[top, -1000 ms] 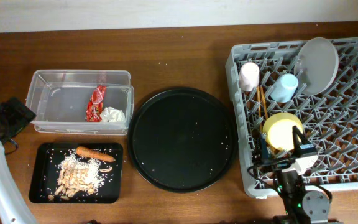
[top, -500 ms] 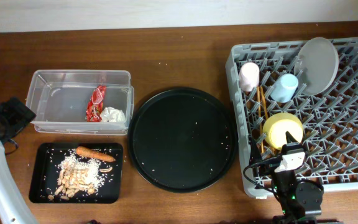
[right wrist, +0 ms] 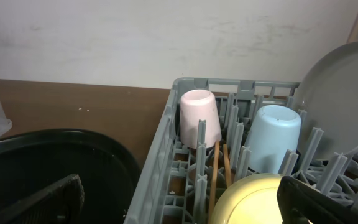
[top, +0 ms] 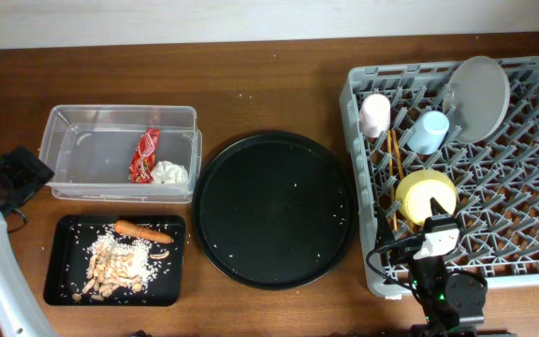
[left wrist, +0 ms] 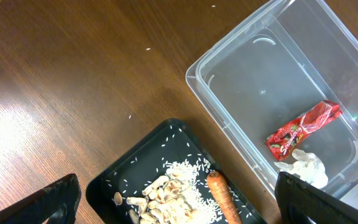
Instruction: Sort waste into correct bins and load items into the dishwasher rack
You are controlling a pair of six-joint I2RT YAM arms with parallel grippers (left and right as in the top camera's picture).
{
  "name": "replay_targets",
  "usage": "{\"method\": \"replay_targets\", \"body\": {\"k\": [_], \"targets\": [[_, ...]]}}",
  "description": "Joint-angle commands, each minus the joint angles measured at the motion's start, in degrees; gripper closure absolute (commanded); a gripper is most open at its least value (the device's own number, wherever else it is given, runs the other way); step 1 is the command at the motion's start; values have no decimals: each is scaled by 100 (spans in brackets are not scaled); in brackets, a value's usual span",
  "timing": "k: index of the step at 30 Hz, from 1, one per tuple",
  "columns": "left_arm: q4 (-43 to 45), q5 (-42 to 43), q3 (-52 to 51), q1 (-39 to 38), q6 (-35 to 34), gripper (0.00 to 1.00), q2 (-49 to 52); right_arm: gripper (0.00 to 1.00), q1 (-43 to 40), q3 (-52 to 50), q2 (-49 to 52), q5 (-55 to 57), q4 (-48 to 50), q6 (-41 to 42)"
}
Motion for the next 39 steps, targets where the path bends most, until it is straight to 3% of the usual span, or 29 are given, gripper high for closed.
{"method": "replay_targets", "body": {"k": [1, 5, 13, 17, 20, 27, 30, 33, 37, 39], "targets": [[-7, -2, 87, -11, 63, 1, -57, 2, -46, -31, -57, -28, -26, -35], [-7, -4, 87, -350, 66, 1, -546, 2, -46, -31, -57, -28, -26, -35], [-7, -2, 87, -2236, 66, 0, -1593, 2, -46, -31, -57, -28, -26, -35], [-11, -2, -17, -2511, 66, 1, -2103, 2, -46, -31, -57, -28, -26, -35], [-7, -20, -570, -2511, 66, 1, -2704, 2, -46, -31, -57, -28, -26, -35], [96, -68, -3169, -2511, 66, 1, -4562, 2, -46, -31, -57, -28, -26, -35], [1163, -61, -4529, -2511, -223, 1, -5392, 2, -46, -31, -57, -28, -26, -35], [2787, 61, -5720, -2511, -697, 1, -6129, 2, -46, -31, -57, -28, -24, -35], [5327, 833, -7250, -2511, -713, 1, -6876, 1, -46, -31, -57, -28, -26, -35], [6098, 979, -7646, -2520, -713, 1, -6992, 2, -46, -31, -57, -28, -26, -35]]}}
